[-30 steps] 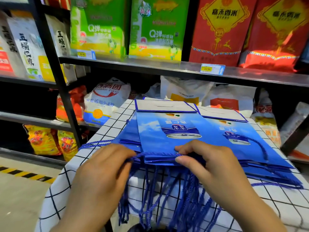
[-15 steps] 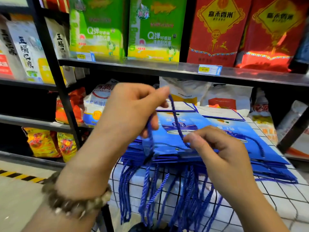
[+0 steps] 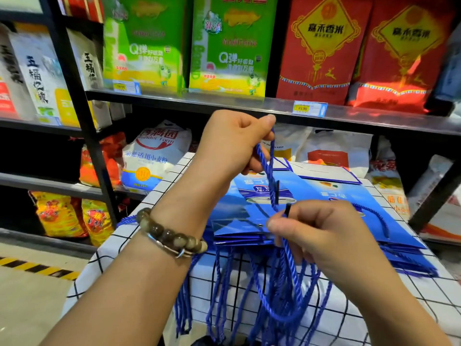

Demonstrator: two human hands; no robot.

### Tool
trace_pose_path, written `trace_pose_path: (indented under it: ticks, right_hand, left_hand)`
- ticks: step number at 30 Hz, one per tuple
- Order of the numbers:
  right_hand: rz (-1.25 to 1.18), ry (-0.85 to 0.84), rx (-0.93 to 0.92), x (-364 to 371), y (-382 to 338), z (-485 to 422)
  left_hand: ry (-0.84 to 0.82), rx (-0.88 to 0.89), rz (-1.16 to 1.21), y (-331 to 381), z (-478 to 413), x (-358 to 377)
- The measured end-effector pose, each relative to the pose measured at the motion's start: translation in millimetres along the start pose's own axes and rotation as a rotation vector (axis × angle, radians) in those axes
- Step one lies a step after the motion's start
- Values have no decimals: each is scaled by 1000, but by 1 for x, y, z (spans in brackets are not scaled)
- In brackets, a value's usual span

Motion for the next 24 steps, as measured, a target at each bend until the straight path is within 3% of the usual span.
trace_pose_path:
  ticks: [3, 9, 16, 20, 24]
  right_hand:
    - [76, -84, 71, 5, 4, 12]
    - [-13, 120, 6, -9, -11, -1]
    - [-44, 83, 48, -4, -3, -26]
    - [-79, 74, 132, -7, 9, -30]
    - [3, 50, 85, -3, 13, -34]
  left_hand:
    - [33, 1, -42, -5, -5, -5]
    - [-39, 9, -173, -11, -1, 4]
    - [-70, -9, -219, -15, 4, 5]
    - [-146, 66, -614, -20, 29, -16]
    - [-317, -52, -987, -24, 69, -30]
Point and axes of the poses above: each hand's wrist, its own z-axis away from the middle knuckle, its own x-axis out of the palm, y = z × x, the point moved 2 cm from there along -z, towards the middle knuckle, and after that the axes turned 6 degrees about x, right-handed, at the moved point
